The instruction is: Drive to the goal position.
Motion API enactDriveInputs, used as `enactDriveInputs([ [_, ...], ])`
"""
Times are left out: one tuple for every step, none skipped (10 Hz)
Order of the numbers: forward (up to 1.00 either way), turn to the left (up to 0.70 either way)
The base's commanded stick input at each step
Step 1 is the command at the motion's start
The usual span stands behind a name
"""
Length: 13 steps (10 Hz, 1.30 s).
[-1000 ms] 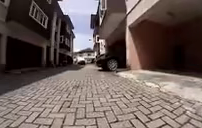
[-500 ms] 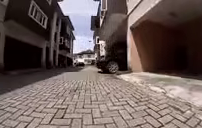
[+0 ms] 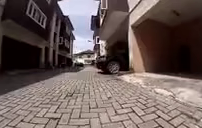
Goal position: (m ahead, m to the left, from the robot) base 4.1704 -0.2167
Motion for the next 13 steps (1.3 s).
enactDriveInputs([
  [0.50,0.00],
  [0.50,0.00],
  [0.50,0.00],
  [0.50,0.00],
  [0.50,0.50],
  [0.50,0.50],
  [0.50,0.50],
  [0.50,0.05],
  [0.50,0.00],
  [0.50,0.00],
  [0.50,0.00],
  [0.50,0.00],
  [0.50,0.00],
])
